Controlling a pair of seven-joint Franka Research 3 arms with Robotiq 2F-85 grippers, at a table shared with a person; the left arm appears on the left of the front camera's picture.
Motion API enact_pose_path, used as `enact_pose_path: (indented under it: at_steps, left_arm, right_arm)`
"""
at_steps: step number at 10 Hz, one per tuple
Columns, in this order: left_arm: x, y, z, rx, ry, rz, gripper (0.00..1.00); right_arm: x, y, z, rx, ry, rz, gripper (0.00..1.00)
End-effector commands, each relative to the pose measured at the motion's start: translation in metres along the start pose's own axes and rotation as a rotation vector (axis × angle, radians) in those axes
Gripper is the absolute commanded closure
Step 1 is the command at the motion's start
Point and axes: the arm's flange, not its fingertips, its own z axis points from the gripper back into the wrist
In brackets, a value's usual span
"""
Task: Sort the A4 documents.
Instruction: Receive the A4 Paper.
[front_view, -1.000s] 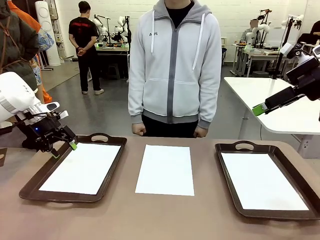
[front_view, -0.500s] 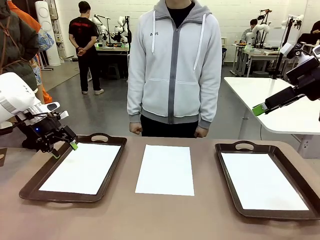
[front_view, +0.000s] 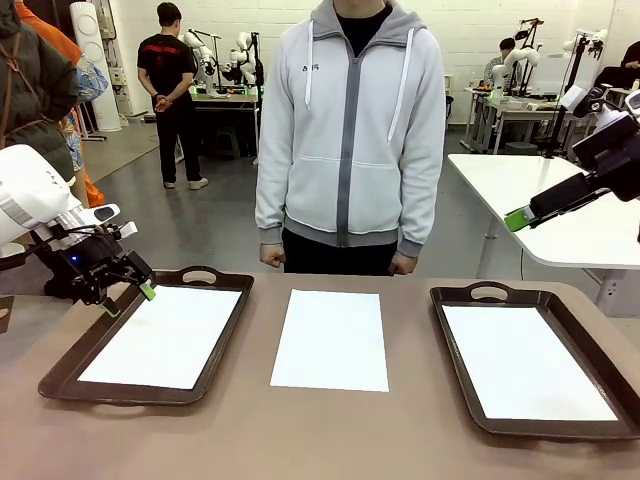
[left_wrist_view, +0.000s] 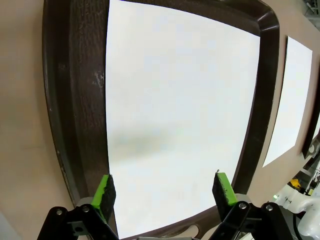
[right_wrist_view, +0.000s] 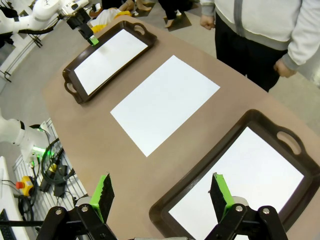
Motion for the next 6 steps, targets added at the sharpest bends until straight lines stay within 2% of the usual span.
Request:
enact_pose_path:
  at_steps: [1,2,3,4,5,6]
  left_arm:
    - [0.001,0.002,0.001,0.012,0.002,-0.01,0.0]
    - [0.0,0.0,0.0,0.0,0.0,0.0,0.0]
    - [0.016,-0.043,0.004,0.012,0.013,-0.078,0.0]
    - [0.013,-0.073,0.016,0.128,-0.044,-0.155,0.0]
    - [0.007,-0.097,0.032,0.168,-0.096,-0.283,0.0]
    - [0.002,-0.103,0.051,0.186,-0.139,-0.324,0.0]
  right_arm:
    - [0.0,0.0,-0.001,0.002,0.001,-0.002,0.0]
    - [0.0,0.0,-0.001,0.002,0.001,-0.002,0.0]
    - [0.0,0.0,-0.001,0.002,0.001,-0.002,0.0]
    - [0.0,0.0,-0.001,0.002,0.001,-0.002,0.0]
    - [0.0,0.0,-0.001,0.002,0.001,-0.002,0.0]
    - [0.0,0.0,-0.001,0.002,0.001,-0.002,0.0]
